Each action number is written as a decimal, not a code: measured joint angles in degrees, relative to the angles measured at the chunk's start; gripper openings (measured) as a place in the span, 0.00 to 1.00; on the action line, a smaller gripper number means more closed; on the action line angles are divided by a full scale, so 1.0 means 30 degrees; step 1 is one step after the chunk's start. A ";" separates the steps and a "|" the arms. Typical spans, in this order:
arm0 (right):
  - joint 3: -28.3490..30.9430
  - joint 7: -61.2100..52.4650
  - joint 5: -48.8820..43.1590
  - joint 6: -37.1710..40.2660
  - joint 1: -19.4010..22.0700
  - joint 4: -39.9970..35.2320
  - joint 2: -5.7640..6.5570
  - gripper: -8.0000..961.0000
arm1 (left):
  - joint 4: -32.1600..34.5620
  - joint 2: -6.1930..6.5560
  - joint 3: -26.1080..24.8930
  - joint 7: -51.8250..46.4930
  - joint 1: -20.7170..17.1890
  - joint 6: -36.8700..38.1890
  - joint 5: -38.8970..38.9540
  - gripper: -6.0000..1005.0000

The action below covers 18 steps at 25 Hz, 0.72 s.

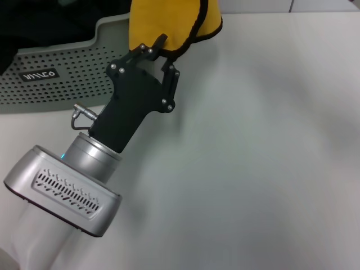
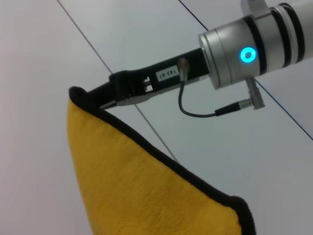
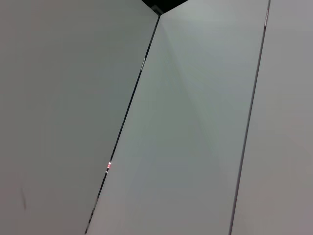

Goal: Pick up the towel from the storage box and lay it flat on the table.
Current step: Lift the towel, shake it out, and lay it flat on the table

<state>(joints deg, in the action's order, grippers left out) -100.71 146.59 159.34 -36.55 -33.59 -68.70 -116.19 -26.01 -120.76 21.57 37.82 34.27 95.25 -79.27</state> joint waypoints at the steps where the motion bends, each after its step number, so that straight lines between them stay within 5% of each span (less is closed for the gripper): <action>1: 0.0000 0.0003 0.0000 0.0006 0.0001 0.0013 -0.0001 0.05 | -0.0003 0.0000 -0.0003 -0.0032 -0.0018 0.0062 -0.0002 0.34; 7: 0.0086 0.0006 0.0000 0.0065 0.0007 0.0171 0.0000 0.06 | -0.0038 0.0001 -0.0035 -0.0133 -0.0118 0.0296 -0.0004 0.11; 14: -0.0034 -0.0491 -0.0131 0.0314 0.0347 0.0453 0.0030 0.06 | 0.0008 0.0001 0.0078 -0.1146 -0.0266 0.1011 -0.0005 0.09; 18: 0.0039 -0.2345 -0.0927 0.0468 0.0469 0.1319 0.0212 0.06 | 0.1151 -0.0002 0.0124 -0.5266 -0.0718 0.2036 0.0007 0.06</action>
<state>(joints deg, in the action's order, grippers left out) -100.59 139.56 156.56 -35.15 -32.18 -64.74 -115.55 -22.56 -120.77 21.94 22.03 32.11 101.35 -79.25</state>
